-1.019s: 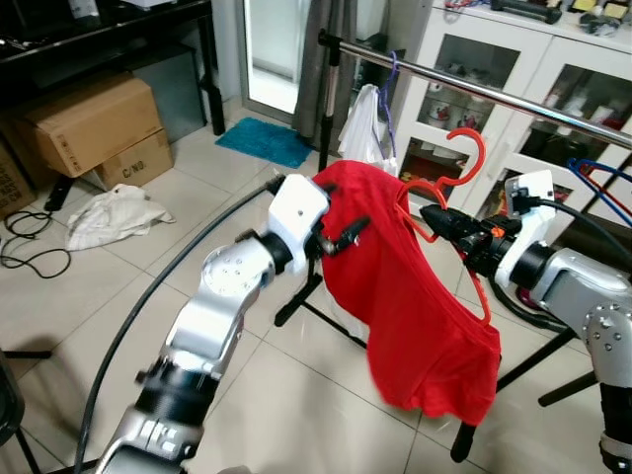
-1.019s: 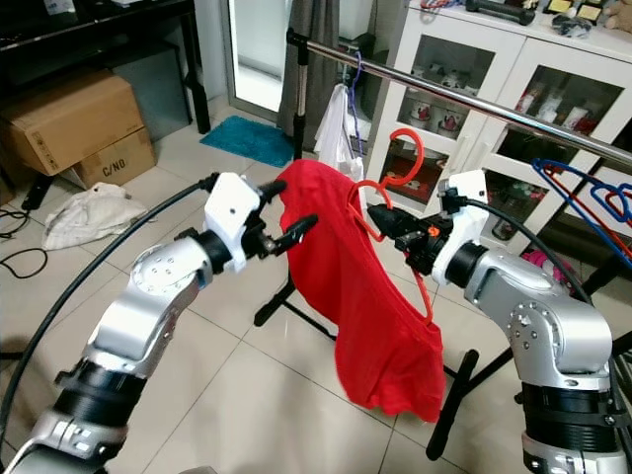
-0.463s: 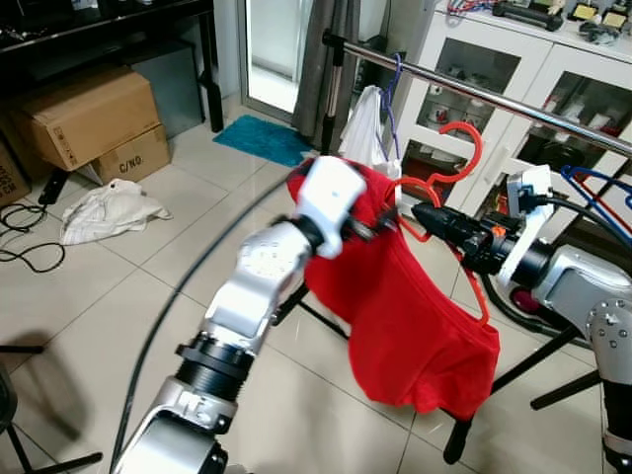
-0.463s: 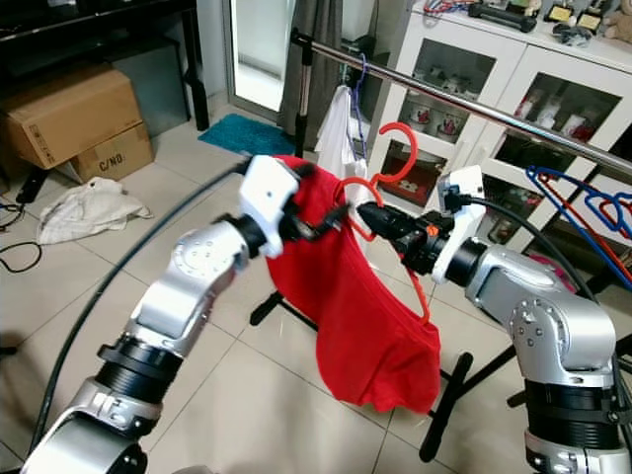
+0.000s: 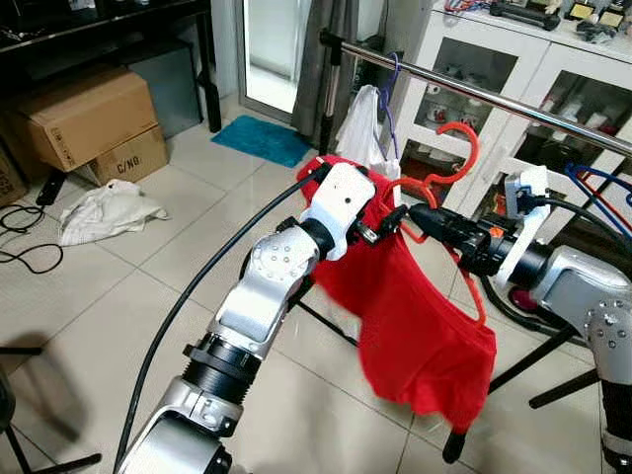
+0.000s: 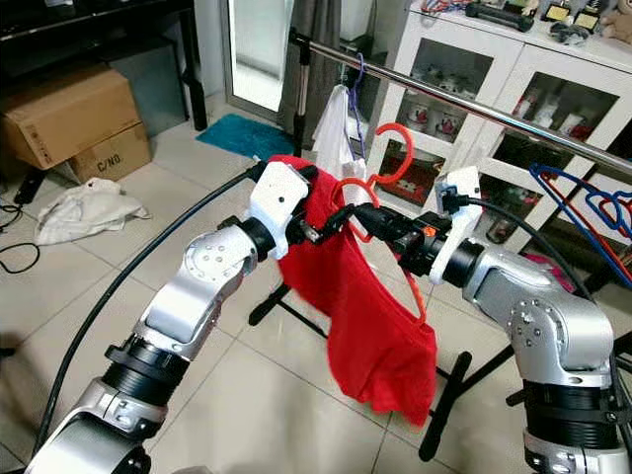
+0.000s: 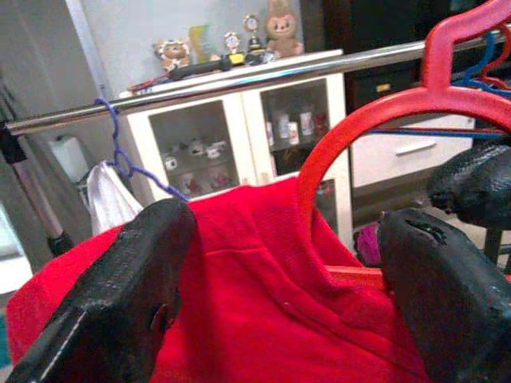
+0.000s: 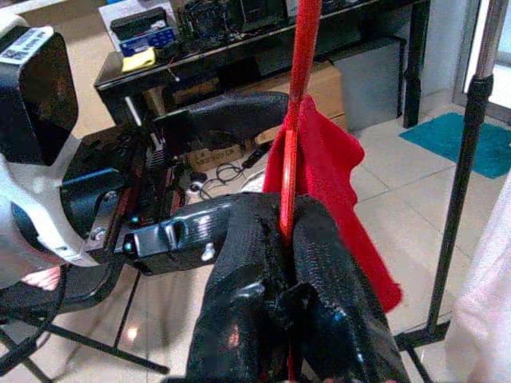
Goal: Hang hanger
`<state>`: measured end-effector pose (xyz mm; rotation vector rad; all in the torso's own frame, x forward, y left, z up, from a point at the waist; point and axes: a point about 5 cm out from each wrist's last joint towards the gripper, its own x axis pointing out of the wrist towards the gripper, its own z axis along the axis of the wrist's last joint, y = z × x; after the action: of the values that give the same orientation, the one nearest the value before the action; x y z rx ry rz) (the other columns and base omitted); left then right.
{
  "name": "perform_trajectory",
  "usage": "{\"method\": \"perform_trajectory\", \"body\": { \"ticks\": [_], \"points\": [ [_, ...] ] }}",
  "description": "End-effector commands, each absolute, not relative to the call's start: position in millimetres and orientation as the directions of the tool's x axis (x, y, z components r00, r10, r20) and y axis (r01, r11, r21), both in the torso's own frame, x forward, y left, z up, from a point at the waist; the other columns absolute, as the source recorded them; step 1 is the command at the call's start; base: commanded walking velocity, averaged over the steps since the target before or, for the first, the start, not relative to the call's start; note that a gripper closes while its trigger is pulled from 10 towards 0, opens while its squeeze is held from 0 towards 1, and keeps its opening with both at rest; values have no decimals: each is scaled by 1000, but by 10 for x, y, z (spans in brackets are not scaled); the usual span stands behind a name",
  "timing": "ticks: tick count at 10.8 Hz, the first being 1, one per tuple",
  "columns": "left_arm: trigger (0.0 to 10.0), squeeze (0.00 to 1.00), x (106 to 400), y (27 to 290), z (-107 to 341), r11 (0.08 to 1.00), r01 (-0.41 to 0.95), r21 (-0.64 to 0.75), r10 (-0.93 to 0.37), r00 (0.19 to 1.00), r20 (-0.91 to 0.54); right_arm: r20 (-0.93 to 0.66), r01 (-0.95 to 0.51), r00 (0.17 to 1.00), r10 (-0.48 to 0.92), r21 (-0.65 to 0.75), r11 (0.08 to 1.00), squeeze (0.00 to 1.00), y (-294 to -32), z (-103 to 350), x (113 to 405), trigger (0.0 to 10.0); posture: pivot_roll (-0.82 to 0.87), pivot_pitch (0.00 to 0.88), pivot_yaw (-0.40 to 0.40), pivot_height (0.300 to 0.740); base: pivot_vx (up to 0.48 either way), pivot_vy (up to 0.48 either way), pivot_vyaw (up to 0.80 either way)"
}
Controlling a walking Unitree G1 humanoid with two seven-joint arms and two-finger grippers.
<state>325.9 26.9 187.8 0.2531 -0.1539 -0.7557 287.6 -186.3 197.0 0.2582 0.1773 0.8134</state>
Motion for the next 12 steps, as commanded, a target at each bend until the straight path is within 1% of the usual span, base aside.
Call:
{"method": "perform_trajectory", "body": {
  "ticks": [1,2,3,4,5,6,7,8,9,10,11,12],
  "points": [
    [5294,0,3257,210,1911,694,657,295,-696,717,43,-34,-717,658,752,278,639,0,-1848,2054,2870,0,-33,0,-103,740,0,0,0],
    [941,0,3269,205,1878,706,644,296,-680,733,27,-30,-718,656,754,281,637,0,-1851,2059,2869,0,-35,0,-103,740,0,0,0],
    [0,0,3302,222,1844,721,623,302,-654,756,2,-27,-721,652,758,286,631,0,-1851,2069,2866,0,-37,0,-103,740,0,0,0],
    [0,0,3320,234,1831,722,611,324,-642,767,-15,-27,-719,653,757,291,631,0,-1858,2072,2866,0,-38,0,-104,740,0,0,0],
    [0,0,3287,198,1853,695,639,329,-676,737,-3,-45,-702,669,742,290,650,0,-1882,2062,2879,0,-39,0,-105,740,0,0,0],
    [0,0,3203,122,1857,648,694,313,-732,681,7,-61,-675,695,716,286,680,0,-1903,2038,2902,0,-40,0,-107,740,0,0,0],
    [0,0,3141,65,1853,622,723,300,-761,649,12,-84,-625,741,666,277,730,0,-1920,2008,2949,0,-41,0,-111,740,0,0,0],
    [0,0,3121,40,1843,615,730,298,-767,641,11,-91,-579,781,617,262,772,0,-1925,1993,2999,0,-41,0,-112,740,0,0,0],
    [1294,0,3105,28,1833,602,743,292,-779,627,9,-63,-558,802,595,278,782,0,-1880,2016,3018,0,-40,0,-113,740,0,0,0],
    [10000,0,3145,75,1823,637,705,313,-745,667,14,-55,-573,793,607,272,773,0,-1752,2013,2971,0,-37,0,-121,740,0,0,0],
    [10000,0,3172,152,1829,674,668,317,-712,701,38,-76,-524,830,553,238,818,0,-1755,1980,2951,0,-38,0,-122,740,0,0,0],
    [10000,1000,3173,201,1826,690,654,310,-698,714,46,-86,-488,853,515,222,844,0,-1776,1958,2938,0,-38,0,-120,740,0,0,0]
  ]
}}
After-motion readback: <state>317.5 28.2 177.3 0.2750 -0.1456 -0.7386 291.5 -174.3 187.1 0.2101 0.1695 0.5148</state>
